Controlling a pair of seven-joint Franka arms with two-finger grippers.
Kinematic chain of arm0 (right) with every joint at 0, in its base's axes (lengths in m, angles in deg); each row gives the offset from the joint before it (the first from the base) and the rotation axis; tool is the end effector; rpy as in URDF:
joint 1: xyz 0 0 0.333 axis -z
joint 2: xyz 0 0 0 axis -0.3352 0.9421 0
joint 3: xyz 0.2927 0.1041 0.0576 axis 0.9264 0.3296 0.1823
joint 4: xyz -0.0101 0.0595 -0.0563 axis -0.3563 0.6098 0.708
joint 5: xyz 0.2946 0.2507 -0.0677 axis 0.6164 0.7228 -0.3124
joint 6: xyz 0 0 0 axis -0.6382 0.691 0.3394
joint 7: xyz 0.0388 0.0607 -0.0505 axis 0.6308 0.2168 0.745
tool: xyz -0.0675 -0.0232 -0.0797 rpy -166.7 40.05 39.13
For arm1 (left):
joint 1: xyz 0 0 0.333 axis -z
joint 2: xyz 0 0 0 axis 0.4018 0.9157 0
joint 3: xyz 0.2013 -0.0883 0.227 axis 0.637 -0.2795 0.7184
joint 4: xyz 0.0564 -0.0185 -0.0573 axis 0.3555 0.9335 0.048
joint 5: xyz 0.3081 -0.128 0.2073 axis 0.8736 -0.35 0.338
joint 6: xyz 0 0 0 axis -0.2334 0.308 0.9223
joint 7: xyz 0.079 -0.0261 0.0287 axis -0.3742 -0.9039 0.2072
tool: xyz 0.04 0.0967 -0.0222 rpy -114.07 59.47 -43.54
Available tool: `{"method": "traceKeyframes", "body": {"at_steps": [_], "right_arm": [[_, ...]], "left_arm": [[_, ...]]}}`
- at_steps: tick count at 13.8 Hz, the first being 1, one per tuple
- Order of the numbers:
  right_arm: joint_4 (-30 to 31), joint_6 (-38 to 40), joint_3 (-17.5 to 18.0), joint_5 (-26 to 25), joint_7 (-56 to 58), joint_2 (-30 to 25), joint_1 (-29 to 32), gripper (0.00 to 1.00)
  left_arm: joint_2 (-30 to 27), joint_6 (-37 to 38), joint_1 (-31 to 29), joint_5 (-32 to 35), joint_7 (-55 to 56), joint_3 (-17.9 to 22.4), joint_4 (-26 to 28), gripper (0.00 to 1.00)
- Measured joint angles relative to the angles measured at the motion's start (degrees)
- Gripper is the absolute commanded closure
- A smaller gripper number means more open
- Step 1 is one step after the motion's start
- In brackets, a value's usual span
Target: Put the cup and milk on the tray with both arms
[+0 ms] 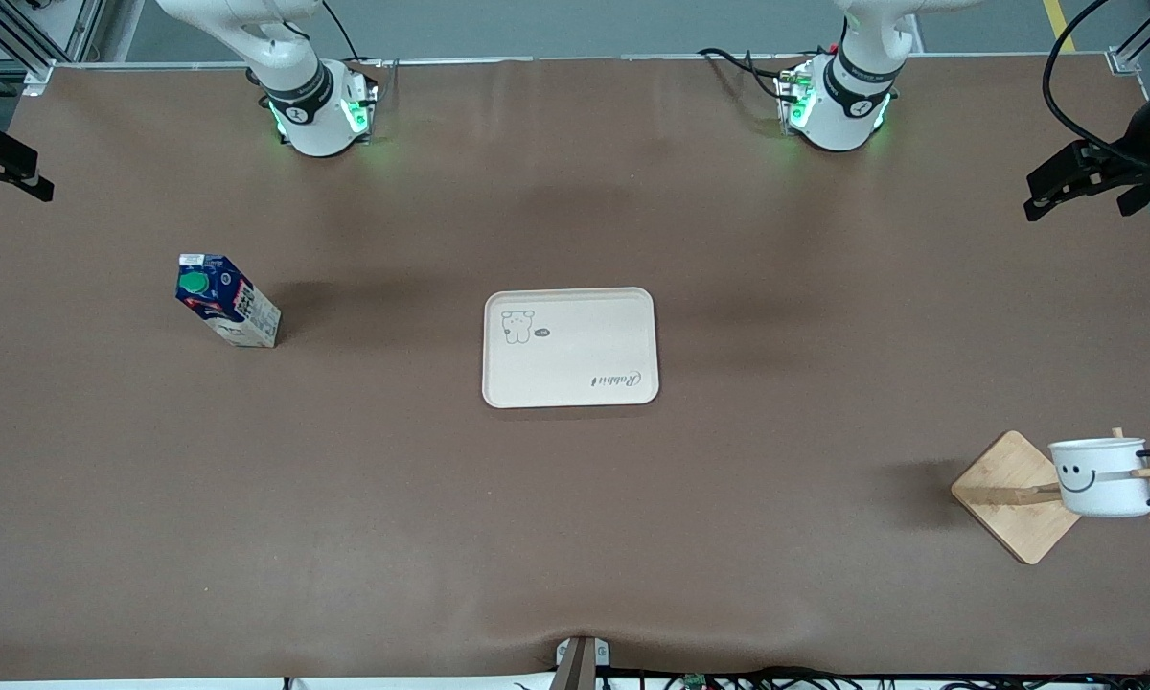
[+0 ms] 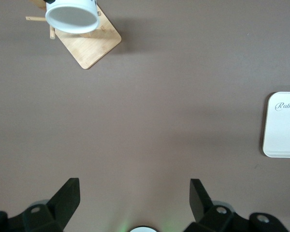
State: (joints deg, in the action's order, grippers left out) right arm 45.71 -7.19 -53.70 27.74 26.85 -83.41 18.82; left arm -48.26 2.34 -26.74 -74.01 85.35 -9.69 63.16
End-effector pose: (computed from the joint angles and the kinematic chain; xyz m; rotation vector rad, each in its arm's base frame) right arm 0.5083 -0.0632 0.6692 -3.1083 -0.1303 0.1052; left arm 0.5209 -0.0235 0.6599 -3.1054 -0.0447 0.0227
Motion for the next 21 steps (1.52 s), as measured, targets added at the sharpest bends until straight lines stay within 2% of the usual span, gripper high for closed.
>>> {"method": "traceKeyframes", "body": {"at_steps": [5,9,11,17,21], "right_arm": [[0.1,0.0,0.0,0.0,0.0,0.1,0.0,0.00],[0.1,0.0,-0.1,0.0,0.0,0.1,0.0,0.00],[0.1,0.0,-0.1,0.0,0.0,0.1,0.0,0.00],[0.2,0.0,-0.1,0.0,0.0,0.1,0.0,0.00],[0.3,0.0,-0.1,0.0,0.0,0.1,0.0,0.00]], "left_arm": [[0.4,0.0,0.0,0.0,0.0,0.0,-0.3,0.00],[3.9,-0.4,-0.1,0.7,0.4,0.1,-3.0,0.00],[5.6,-3.4,-0.6,1.5,1.7,0.2,-2.8,0.00],[7.4,-18.4,-1.4,7.1,12.3,-0.2,6.0,0.00],[7.4,-29.4,-2.1,7.9,15.2,-0.2,12.9,0.00]]}}
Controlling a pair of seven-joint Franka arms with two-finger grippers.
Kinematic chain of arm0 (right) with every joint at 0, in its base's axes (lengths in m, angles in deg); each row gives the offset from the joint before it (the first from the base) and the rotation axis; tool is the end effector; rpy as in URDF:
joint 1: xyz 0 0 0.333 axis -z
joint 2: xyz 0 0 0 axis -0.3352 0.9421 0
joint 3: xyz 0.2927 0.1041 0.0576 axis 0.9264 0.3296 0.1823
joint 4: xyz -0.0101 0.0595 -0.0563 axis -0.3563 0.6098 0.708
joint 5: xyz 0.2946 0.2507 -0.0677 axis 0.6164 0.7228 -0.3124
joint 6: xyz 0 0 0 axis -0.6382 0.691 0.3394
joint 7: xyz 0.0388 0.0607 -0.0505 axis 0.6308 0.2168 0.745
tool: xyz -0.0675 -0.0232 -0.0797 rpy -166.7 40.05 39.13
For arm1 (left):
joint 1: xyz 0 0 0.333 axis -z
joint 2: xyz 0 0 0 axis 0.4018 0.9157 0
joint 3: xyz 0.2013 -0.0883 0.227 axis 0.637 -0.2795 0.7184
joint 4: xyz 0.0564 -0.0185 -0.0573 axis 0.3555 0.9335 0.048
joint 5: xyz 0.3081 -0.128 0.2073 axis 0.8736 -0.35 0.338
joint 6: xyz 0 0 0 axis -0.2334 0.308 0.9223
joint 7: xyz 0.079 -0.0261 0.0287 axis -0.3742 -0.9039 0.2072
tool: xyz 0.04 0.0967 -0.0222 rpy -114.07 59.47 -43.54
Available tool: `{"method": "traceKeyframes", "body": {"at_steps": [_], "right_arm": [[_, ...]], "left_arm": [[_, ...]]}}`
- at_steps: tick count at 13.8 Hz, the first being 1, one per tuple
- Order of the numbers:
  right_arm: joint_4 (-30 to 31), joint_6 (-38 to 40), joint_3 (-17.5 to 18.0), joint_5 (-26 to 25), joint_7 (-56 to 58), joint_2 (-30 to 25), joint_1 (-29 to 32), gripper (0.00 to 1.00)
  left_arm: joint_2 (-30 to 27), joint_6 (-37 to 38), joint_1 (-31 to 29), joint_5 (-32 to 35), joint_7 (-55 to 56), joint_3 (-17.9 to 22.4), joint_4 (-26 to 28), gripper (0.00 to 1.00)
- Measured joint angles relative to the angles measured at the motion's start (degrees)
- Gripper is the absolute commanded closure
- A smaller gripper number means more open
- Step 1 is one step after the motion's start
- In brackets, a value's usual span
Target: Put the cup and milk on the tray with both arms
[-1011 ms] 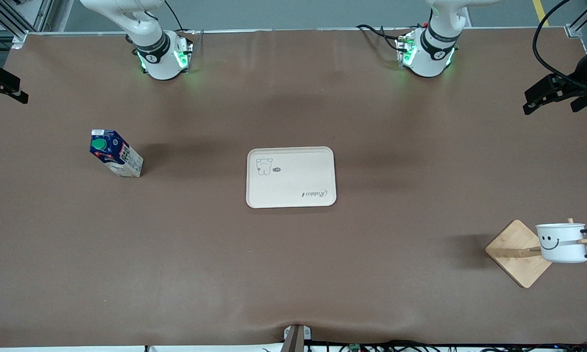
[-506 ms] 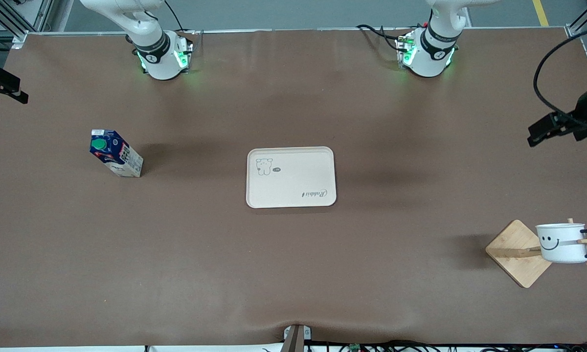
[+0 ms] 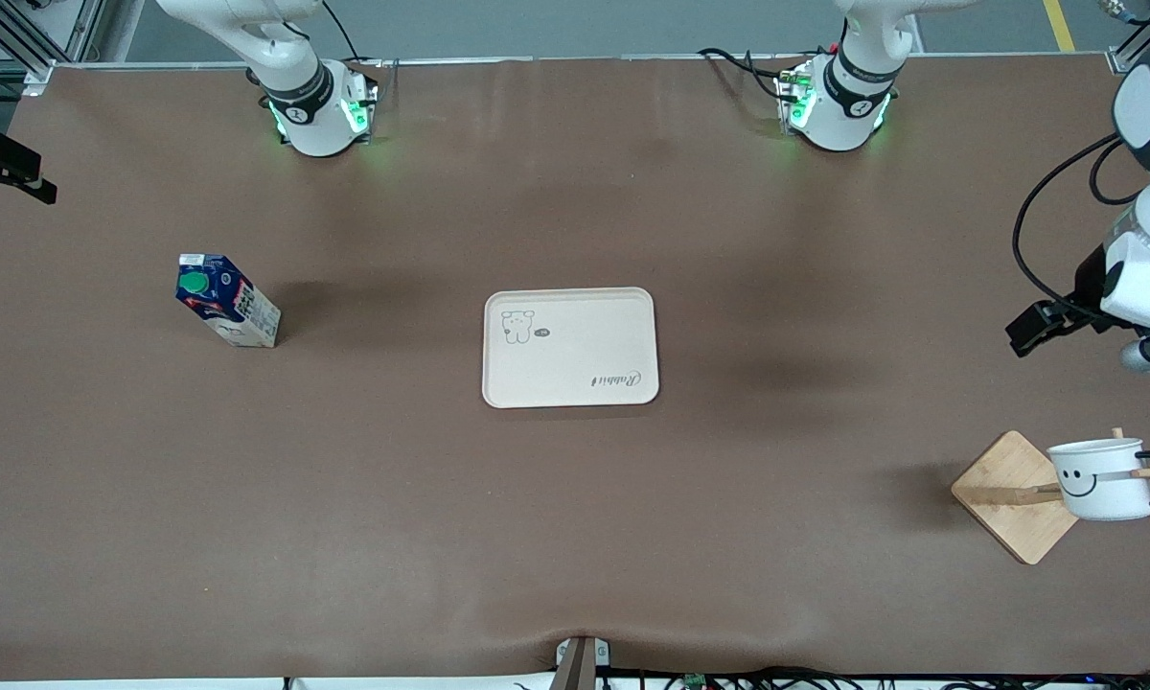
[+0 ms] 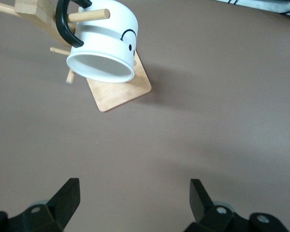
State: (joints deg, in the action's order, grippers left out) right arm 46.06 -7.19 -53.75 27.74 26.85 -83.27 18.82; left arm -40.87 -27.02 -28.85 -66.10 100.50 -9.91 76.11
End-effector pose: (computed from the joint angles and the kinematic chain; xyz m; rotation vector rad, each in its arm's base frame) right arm 0.5092 -0.0636 0.6652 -3.1067 -0.1289 0.1183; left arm 0.5946 0.0033 0.5278 -2.9808 -0.4022 -0.2494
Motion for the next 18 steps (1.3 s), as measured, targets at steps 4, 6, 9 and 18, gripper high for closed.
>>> {"method": "traceKeyframes", "body": {"at_steps": [4,6,9,18], "right_arm": [[0.2,0.0,0.0,0.0,0.0,0.1,0.0,0.00],[0.2,0.0,0.1,0.0,0.0,0.1,0.0,0.00],[0.3,0.0,0.1,0.0,0.0,0.1,0.0,0.00],[0.3,0.0,0.1,0.0,0.0,0.1,0.0,0.00]], "left_arm": [[-0.1,-8.9,-2.3,1.5,0.1,0.1,4.9,0.00],[-0.1,-11.9,-2.7,1.5,1.1,0.1,6.1,0.00],[-0.1,-18.0,-2.9,1.6,3.7,0.1,8.4,0.00],[4.3,-40.1,-5.0,2.5,7.9,0.2,16.1,0.00]]}}
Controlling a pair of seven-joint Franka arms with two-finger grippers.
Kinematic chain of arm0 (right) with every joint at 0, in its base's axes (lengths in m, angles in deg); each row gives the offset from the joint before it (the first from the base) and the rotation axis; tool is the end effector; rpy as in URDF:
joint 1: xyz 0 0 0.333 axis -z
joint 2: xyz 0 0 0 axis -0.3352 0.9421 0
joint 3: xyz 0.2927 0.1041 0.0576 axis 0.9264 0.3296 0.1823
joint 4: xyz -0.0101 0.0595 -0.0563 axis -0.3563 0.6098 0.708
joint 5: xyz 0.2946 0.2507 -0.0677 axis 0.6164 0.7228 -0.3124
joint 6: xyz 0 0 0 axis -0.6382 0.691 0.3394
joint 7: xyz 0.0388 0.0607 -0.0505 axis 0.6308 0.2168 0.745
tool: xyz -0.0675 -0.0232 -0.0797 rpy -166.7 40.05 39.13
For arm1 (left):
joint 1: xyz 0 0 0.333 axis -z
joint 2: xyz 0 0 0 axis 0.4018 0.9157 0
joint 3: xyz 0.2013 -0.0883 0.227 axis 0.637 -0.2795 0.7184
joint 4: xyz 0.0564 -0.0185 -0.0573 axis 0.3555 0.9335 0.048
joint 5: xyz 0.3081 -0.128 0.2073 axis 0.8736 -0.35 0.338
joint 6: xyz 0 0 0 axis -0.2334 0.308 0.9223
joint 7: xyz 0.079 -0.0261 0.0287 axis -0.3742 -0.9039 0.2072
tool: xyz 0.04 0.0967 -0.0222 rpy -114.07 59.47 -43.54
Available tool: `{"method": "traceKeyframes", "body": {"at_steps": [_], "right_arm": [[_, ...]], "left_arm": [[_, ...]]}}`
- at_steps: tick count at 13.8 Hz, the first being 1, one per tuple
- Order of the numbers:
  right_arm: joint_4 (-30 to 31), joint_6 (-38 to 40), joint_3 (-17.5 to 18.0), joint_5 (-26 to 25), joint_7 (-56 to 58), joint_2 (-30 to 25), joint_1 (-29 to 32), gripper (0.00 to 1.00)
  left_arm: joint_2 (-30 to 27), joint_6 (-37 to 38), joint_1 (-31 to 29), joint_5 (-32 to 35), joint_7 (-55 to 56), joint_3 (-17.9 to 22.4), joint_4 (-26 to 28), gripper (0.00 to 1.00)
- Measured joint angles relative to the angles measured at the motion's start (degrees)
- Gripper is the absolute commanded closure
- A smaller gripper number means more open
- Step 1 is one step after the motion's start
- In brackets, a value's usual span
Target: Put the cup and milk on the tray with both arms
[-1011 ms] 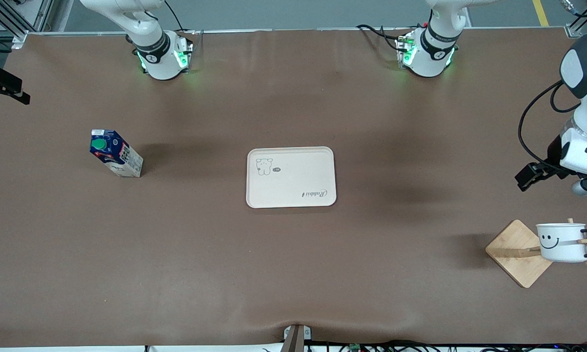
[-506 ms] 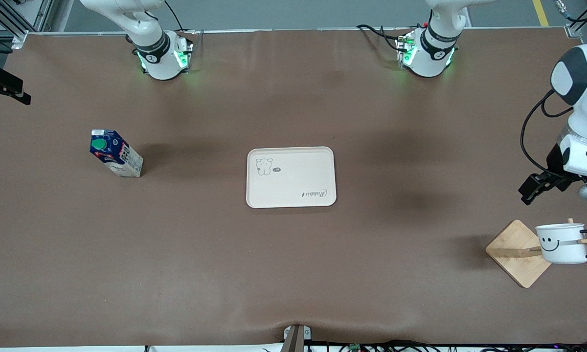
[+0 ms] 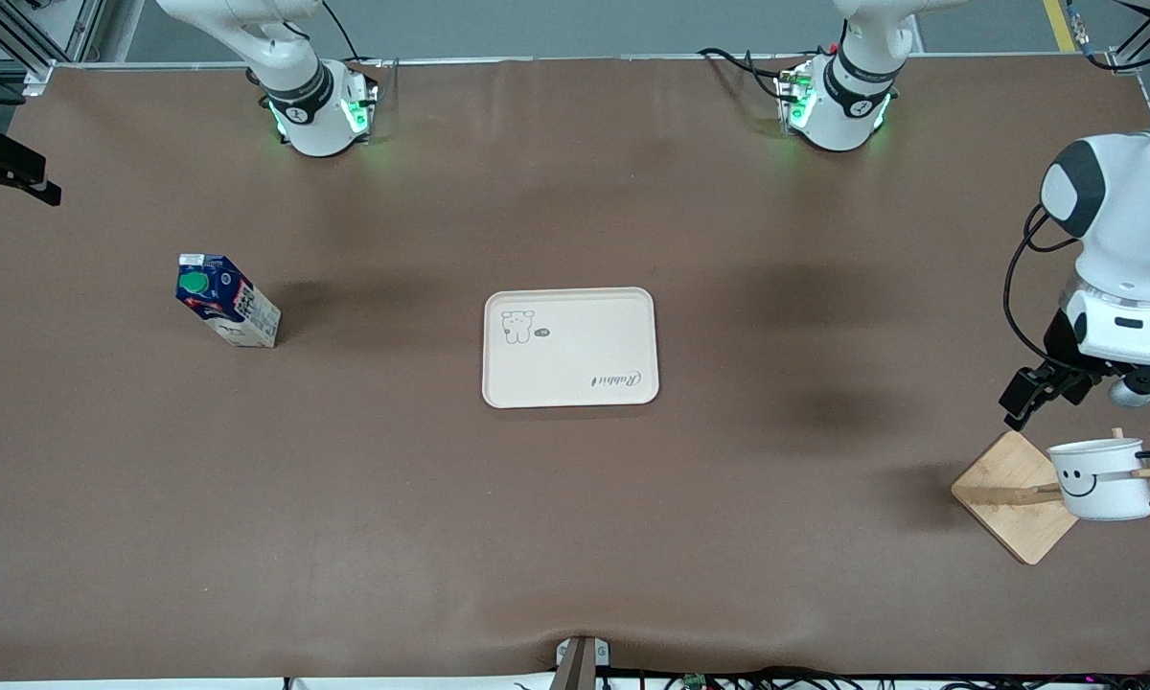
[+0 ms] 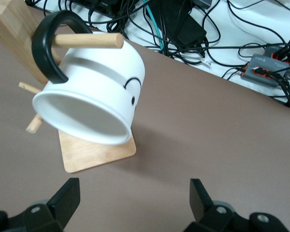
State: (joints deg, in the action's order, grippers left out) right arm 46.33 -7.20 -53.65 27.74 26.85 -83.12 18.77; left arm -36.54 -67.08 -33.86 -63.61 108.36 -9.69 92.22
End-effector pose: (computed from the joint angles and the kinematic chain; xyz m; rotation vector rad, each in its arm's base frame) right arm 0.5103 -0.0622 0.6618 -3.1055 -0.1328 0.1293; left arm 0.6083 0.0423 0.4226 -2.9623 -0.5869 -0.7673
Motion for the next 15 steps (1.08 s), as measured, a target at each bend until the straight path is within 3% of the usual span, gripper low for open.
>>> {"method": "traceKeyframes", "body": {"at_steps": [2,5,7,15], "right_arm": [[0.0,0.0,0.0,0.0,0.0,0.0,0.0,0.00],[0.0,0.0,0.0,0.0,0.0,0.0,0.0,0.00],[0.0,0.0,0.1,0.0,0.0,0.0,-0.1,0.00],[0.0,0.0,0.1,0.0,0.0,0.0,-0.1,0.00]], "left_arm": [[1.4,-2.7,-1.1,4.4,0.7,0.0,0.0,0.00],[3.0,-5.2,-2.2,9.0,4.4,0.0,-0.1,0.12],[3.5,-5.9,-2.2,11.6,6.2,0.0,-0.3,0.13],[7.2,-8.9,-2.1,18.0,11.1,0.0,-3.3,0.23]]}}
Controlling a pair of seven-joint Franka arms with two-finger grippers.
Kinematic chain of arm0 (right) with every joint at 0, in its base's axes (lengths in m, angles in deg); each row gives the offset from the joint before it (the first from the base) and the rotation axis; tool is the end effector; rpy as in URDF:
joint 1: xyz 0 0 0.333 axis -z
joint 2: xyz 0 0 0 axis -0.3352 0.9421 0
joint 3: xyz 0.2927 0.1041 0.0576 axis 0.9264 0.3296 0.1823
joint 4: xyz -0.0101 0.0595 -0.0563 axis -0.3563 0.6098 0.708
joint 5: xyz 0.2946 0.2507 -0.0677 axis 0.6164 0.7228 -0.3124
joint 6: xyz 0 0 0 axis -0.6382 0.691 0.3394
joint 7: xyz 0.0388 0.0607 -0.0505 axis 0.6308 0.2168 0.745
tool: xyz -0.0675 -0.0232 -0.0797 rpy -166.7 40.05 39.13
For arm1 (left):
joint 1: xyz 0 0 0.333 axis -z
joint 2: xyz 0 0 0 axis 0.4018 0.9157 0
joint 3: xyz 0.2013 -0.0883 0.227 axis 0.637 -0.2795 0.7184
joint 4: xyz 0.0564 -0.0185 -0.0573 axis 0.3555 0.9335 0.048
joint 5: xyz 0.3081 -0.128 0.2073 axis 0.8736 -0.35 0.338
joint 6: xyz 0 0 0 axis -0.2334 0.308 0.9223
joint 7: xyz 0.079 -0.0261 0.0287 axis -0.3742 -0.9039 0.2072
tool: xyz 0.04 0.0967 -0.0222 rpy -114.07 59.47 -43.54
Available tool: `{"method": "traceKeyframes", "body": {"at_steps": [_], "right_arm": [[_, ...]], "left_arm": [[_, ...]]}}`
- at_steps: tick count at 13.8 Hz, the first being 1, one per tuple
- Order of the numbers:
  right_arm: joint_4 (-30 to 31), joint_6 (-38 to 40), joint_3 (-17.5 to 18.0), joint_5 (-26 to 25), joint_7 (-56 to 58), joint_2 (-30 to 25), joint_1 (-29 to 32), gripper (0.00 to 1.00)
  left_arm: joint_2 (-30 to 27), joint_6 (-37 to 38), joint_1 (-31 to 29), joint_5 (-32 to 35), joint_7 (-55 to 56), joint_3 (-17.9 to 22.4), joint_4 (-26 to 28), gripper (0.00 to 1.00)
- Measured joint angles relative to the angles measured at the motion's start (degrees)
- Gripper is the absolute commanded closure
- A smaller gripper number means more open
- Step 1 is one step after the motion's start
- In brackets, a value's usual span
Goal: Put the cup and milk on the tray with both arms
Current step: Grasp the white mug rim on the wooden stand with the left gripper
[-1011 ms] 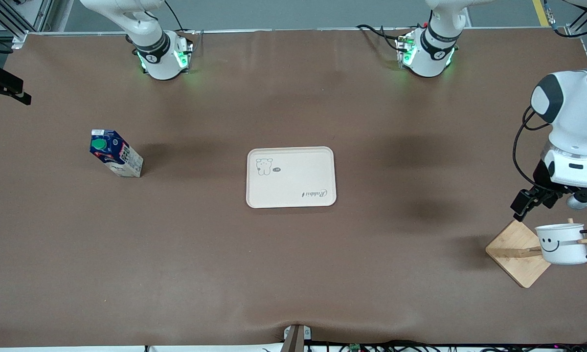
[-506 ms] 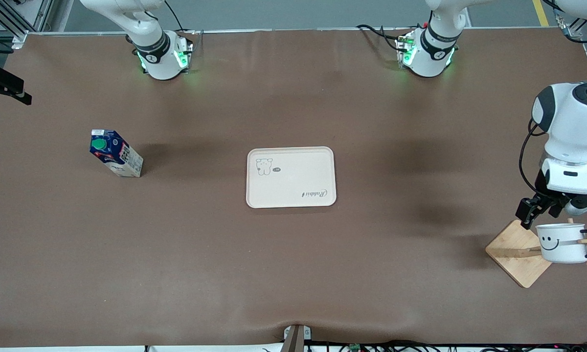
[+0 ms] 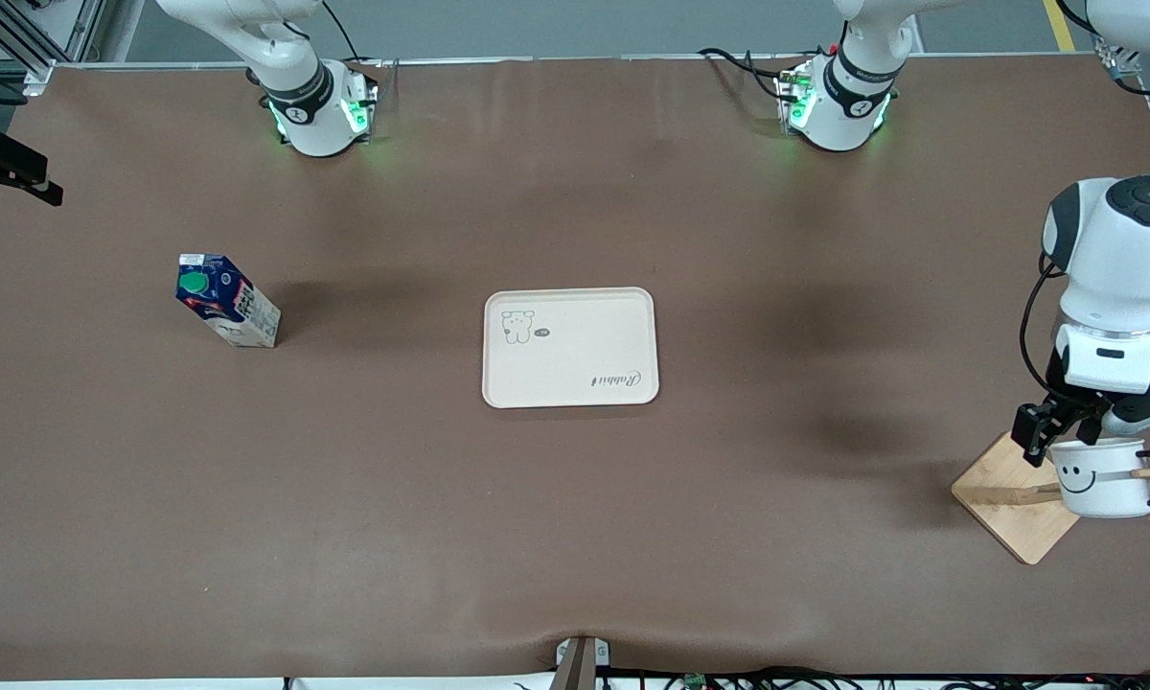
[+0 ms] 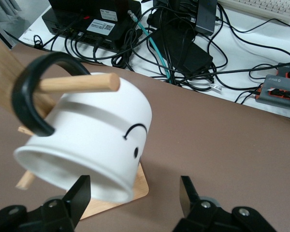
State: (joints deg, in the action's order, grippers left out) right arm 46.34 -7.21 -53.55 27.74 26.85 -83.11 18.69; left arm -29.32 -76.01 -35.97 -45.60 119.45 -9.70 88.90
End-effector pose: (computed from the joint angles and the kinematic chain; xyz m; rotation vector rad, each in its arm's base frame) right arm 0.5105 -0.0606 0.6617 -3.1056 -0.1377 0.1297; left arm 0.6338 0.0499 0.3882 -2.8546 -0.4860 -0.9153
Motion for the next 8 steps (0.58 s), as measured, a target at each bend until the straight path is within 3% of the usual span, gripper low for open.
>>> {"method": "traceKeyframes", "body": {"at_steps": [4,6,8], "right_arm": [[0.0,0.0,0.0,0.0,0.0,0.0,0.0,0.00],[0.0,0.0,0.0,0.0,0.0,0.0,0.0,0.00],[0.0,0.0,0.0,0.0,0.0,0.0,0.0,0.00]], "left_arm": [[2.0,-0.7,0.0,1.2,0.3,0.0,-1.6,0.43],[2.5,-0.7,0.0,3.0,0.3,0.0,-2.1,0.60],[2.9,-0.7,-0.2,5.1,0.4,0.1,-2.9,0.69]]}}
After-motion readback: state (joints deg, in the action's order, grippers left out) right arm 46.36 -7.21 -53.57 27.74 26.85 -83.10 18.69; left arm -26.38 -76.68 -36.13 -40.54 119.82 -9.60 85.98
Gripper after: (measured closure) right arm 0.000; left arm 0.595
